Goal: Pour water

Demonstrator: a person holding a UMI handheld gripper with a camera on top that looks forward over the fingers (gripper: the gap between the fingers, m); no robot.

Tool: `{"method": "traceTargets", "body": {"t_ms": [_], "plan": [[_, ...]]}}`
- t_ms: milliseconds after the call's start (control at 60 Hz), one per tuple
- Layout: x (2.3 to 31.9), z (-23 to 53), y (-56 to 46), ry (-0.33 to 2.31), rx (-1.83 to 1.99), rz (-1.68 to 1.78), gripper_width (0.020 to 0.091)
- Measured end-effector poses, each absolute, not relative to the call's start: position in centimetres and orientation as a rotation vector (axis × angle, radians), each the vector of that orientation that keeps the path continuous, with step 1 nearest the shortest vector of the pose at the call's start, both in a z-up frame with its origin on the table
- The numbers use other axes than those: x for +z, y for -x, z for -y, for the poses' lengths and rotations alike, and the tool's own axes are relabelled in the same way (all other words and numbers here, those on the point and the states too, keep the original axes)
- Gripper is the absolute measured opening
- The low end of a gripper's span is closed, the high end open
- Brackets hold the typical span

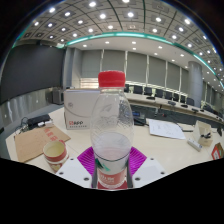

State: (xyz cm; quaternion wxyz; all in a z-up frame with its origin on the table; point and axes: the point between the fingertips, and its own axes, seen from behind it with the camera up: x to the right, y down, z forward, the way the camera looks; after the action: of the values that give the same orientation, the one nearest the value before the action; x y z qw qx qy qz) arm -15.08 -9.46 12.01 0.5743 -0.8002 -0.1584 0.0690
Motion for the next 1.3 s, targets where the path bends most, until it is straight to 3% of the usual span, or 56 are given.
{"method": "traceTargets", "body": {"t_ms": [217,317,433,467,517,550,633,917,1300], "plan": [[5.9,9.2,14.1,1.943,0.201,0.33,0.0408],[6.2,9.2,14.1,1.904,0.223,0.31,0.0436],[6.3,9.5,13.8,1.923,0.221,0.321,0.0565],[6.3,9.8,13.5,1.944,0.21,0.322,0.0667],[7.2,10.5,13.4,1.957,0.205,0.325,0.0876],[7.9,11.0,13.2,1.965,0.195,0.328,0.0826],[10.0,12.6,12.9,2.001,0.142,0.317,0.0868],[18.2,24.6,13.5,2.205,0.012,0.177,0.0856],[25.0,32.7,18.0,2.21,-0.037,0.088,0.0855]]}}
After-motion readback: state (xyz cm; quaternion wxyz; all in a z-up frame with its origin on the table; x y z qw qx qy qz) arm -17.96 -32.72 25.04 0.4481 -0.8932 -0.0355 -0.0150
